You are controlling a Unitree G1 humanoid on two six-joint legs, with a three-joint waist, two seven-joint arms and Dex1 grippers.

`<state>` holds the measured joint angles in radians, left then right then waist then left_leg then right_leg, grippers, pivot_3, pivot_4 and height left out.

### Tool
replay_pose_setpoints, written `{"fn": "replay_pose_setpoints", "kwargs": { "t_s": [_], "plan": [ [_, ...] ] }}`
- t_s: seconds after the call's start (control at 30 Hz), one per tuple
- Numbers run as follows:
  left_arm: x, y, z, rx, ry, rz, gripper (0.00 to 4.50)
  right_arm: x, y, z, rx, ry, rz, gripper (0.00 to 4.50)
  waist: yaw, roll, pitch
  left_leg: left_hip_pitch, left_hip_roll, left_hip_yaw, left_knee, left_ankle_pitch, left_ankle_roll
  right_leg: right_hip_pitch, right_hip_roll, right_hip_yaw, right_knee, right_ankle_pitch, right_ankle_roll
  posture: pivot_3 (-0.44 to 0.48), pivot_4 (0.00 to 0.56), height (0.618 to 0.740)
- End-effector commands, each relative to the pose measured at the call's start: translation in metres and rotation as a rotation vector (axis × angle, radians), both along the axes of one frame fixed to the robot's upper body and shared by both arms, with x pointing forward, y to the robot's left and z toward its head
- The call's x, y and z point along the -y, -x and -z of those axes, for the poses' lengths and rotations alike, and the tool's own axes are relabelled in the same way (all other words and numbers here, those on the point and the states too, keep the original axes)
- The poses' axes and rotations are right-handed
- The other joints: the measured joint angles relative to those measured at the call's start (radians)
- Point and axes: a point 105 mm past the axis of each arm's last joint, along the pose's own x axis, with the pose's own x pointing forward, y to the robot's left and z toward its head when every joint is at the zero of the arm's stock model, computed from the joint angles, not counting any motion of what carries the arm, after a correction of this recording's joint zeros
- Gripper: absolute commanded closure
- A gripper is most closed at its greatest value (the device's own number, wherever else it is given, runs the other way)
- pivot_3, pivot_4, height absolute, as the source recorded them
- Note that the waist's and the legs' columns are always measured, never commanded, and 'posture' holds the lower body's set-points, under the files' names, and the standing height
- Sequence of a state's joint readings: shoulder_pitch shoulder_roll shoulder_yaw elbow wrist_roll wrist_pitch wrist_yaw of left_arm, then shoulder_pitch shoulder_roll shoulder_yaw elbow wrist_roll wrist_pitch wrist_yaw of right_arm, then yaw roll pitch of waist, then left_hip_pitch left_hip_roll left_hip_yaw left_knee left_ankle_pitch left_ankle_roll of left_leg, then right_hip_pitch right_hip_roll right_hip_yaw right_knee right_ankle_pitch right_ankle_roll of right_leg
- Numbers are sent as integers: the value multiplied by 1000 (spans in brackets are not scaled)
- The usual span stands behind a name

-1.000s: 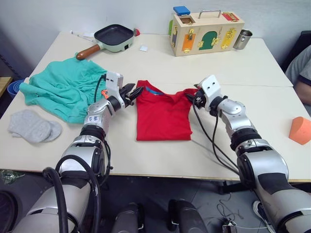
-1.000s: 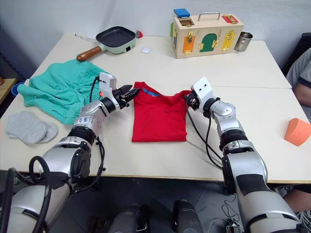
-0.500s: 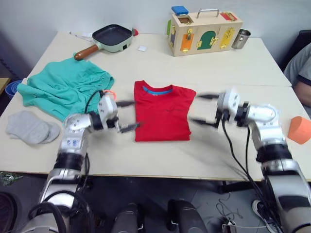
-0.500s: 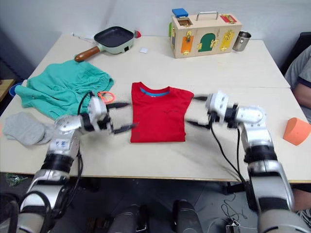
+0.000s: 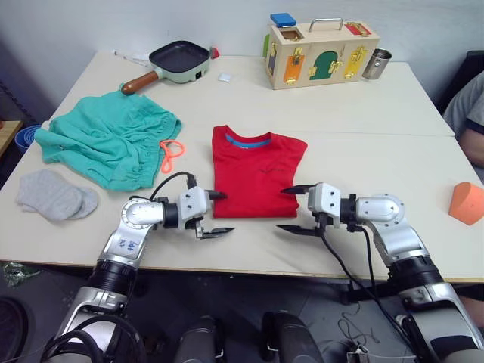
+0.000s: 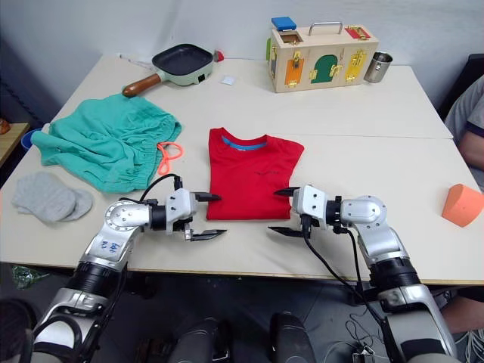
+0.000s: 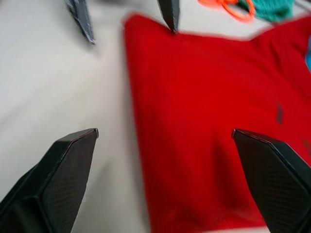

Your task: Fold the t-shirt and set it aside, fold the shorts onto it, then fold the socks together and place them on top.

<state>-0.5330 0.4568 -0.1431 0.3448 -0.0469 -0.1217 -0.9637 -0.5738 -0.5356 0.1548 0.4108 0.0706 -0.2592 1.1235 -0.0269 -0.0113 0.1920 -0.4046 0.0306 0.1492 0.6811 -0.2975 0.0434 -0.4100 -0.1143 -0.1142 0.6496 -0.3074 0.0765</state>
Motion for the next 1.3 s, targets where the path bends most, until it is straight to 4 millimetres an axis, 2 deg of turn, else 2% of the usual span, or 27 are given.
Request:
{"fn": "replay_pose_setpoints", "kwargs": {
  "t_s": [0.03,0.2,0.37,0.43,0.63,0.77,0.9,0.93,1.03,1.1,1.2,1.23,1.3],
  "plan": [
    [5,-5,-4,46,4,-1,639,-3,-5,-3,54,19,5,909,0,0,0,0,0,0,0,0,0,0,0,0,0,0,0,0,150,740],
    [0,-1,7,22,-58,21,2226,-5,0,4,59,37,-15,2733,0,0,0,0,0,0,0,0,0,0,0,0,0,0,0,0,150,740],
    [4,27,8,-23,-71,144,3804,-3,14,4,46,37,-66,4490,-2,0,0,0,0,0,0,0,0,0,0,0,0,0,0,0,150,740],
    [5,41,7,-36,-77,186,4465,0,25,3,54,55,-102,4500,-1,0,0,0,1,0,-1,0,0,0,0,0,0,0,0,0,150,740],
    [1,77,-2,-61,-76,217,4489,13,72,3,2,56,-197,4500,3,0,0,0,0,-2,-1,-1,1,1,-1,0,-6,0,0,0,150,740],
    [-2,92,-4,-83,-73,205,4489,22,84,9,-53,57,-130,4500,2,0,0,1,0,-2,-1,-1,1,2,-2,1,-6,0,0,0,150,740],
    [-8,100,3,-148,-65,150,4489,22,90,9,-122,-31,-76,4500,1,0,0,2,1,-2,-1,-1,0,2,-2,1,-6,0,0,0,150,740],
    [-9,102,3,-162,-52,141,4498,23,91,11,-140,-34,-68,4243,1,0,0,2,1,-2,-1,-2,0,2,-2,1,-6,0,-1,0,150,740],
    [-14,107,2,-196,-41,135,3785,31,96,15,-196,-31,-59,3412,2,0,0,2,1,-2,-1,-2,0,2,-2,1,-6,0,-1,0,150,740],
    [-18,107,2,-187,-55,118,3104,34,97,13,-174,-24,-66,2666,3,0,0,2,1,-2,-1,-2,0,2,-2,1,-6,0,-1,0,150,740],
    [-30,111,-3,-194,-56,140,2147,39,103,0,-187,-73,-87,1639,4,0,0,2,0,-2,-1,-2,0,2,-3,1,-6,0,-1,0,150,740],
    [-38,114,-10,-218,-32,148,1889,39,105,-18,-237,-160,-92,1627,5,0,0,2,0,-2,-2,-2,1,2,-3,1,-6,0,-1,0,150,740],
    [-48,120,-24,-274,23,173,1889,36,112,-40,-329,-240,-155,1627,2,1,0,1,1,-3,-2,-3,0,1,-3,1,-6,-1,-1,0,150,740]
  ]
}}
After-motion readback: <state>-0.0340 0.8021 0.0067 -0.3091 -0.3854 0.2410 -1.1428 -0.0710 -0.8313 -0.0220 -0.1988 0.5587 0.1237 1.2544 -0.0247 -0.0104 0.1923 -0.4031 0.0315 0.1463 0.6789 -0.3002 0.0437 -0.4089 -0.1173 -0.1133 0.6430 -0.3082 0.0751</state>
